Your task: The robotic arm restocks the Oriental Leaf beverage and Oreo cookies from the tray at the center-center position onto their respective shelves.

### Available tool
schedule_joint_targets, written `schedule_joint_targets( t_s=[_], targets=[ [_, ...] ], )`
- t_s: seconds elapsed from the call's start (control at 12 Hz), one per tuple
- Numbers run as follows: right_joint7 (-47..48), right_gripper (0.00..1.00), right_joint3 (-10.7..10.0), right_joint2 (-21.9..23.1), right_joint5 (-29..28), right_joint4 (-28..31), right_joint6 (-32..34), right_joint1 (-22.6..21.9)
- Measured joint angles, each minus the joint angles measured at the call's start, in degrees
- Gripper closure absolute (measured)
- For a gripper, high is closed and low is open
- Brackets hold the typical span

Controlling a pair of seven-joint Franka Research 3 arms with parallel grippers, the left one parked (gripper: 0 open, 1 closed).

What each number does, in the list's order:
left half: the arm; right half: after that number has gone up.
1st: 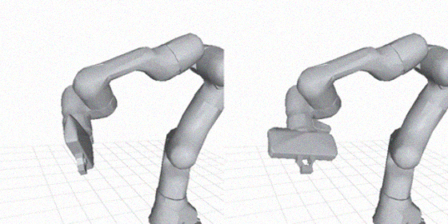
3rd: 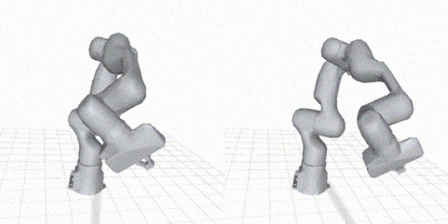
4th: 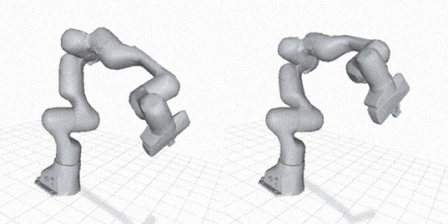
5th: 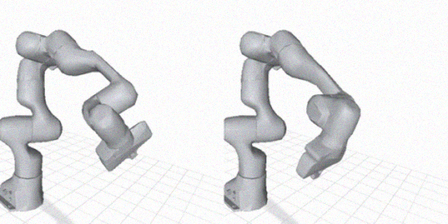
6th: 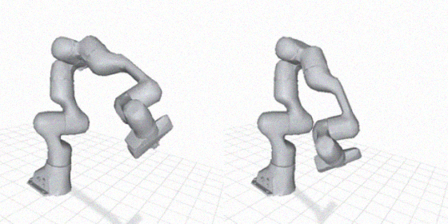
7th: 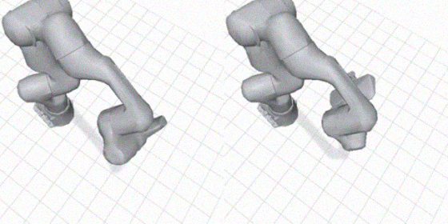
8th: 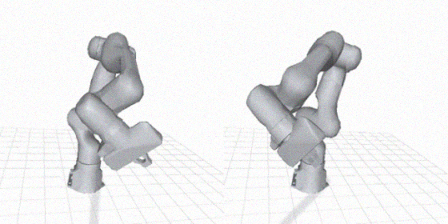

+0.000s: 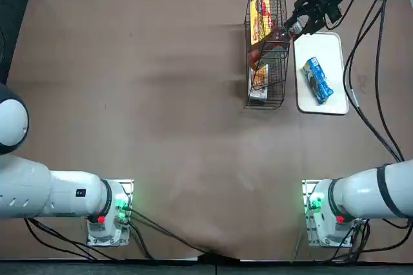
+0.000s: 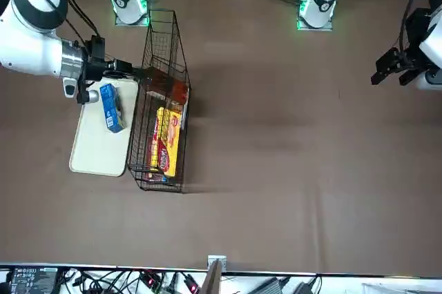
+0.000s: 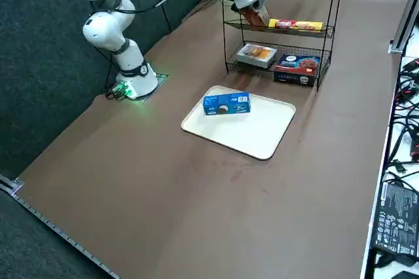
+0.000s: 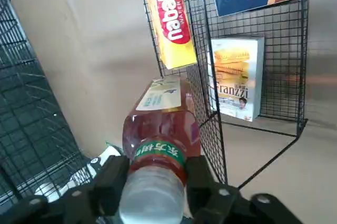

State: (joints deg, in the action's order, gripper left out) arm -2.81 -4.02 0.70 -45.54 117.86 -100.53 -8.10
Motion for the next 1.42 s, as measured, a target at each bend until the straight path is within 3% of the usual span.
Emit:
schedule_joint_targets(
  t_s=[0.33, 0.75, 1.42],
  targets=[
    [-0.1, 0.0, 0.0, 0.4, -0.1, 0.0, 0.0, -0.2],
    [-0.2, 0.0, -0.8, 0.5, -0.1, 0.0, 0.0, 0.5],
    [-0.3, 0.0, -1.4, 1.8, 4.8, -3.5, 4.5, 7.9]
  ],
)
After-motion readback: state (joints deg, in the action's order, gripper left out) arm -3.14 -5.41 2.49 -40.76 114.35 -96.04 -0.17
